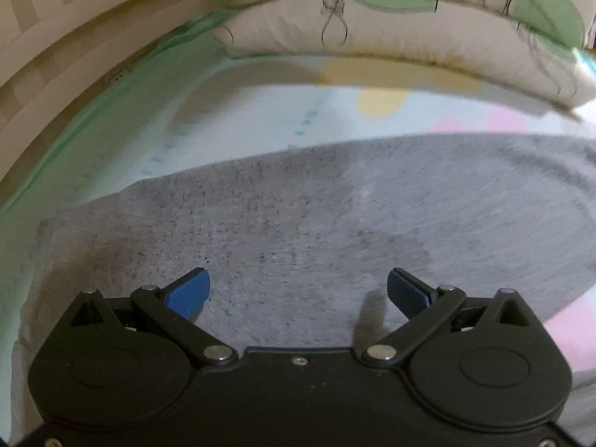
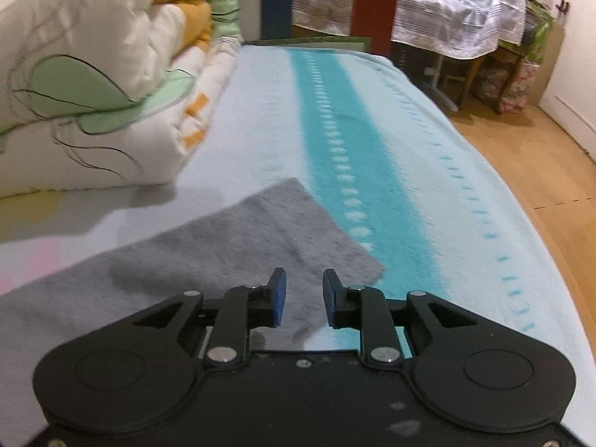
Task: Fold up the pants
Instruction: 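Close the right gripper on the grey pant leg cuff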
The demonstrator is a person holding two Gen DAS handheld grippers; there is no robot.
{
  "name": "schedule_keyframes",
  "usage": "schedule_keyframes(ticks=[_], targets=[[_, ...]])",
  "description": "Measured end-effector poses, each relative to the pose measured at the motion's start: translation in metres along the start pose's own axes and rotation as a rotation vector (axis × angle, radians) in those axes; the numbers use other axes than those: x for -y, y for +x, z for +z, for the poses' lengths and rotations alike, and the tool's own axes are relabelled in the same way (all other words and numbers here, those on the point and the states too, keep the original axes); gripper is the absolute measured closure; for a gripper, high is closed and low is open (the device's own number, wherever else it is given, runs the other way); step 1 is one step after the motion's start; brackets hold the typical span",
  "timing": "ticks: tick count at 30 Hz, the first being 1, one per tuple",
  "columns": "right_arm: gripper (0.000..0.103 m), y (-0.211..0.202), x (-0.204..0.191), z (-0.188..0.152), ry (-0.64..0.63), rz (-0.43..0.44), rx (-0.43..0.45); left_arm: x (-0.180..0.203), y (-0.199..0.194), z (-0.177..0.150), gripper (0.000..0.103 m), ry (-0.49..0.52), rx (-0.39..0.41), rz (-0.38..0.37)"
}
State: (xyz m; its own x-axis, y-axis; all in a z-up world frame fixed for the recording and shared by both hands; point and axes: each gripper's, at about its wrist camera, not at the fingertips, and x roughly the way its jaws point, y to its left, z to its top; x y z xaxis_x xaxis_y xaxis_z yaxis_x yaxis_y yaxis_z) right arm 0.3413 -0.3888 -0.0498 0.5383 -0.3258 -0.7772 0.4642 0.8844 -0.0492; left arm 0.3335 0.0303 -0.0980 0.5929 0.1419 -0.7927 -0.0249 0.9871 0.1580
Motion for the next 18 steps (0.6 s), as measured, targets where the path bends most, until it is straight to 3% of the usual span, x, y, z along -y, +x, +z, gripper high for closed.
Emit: schedule_keyframes(ticks=[4, 8, 14, 16, 18], targets=[[0.074, 0.000, -0.020, 0.005, 0.030, 0.068, -0.029, -0.012, 0.026, -0.003, 0.000, -0.028, -0.066, -0.052], [0.073, 0.006, -0.047, 0.006, 0.035, 0.111, -0.047, -0.020, 0.033, -0.006, 0.000, -0.047, -0.056, -0.112], [0.073, 0.034, -0.102, -0.011, -0.039, 0.180, -0.129, -0.018, 0.033, -0.009, 0.000, -0.034, -0.046, -0.120], [0.073, 0.046, -0.116, -0.018, -0.076, 0.147, -0.138, -0.018, 0.034, -0.009, 0.000, -0.034, -0.045, -0.125], [0.072, 0.050, -0.119, -0.016, -0.076, 0.094, -0.091, -0.017, 0.034, -0.010, 0.000, -0.036, -0.038, -0.119]])
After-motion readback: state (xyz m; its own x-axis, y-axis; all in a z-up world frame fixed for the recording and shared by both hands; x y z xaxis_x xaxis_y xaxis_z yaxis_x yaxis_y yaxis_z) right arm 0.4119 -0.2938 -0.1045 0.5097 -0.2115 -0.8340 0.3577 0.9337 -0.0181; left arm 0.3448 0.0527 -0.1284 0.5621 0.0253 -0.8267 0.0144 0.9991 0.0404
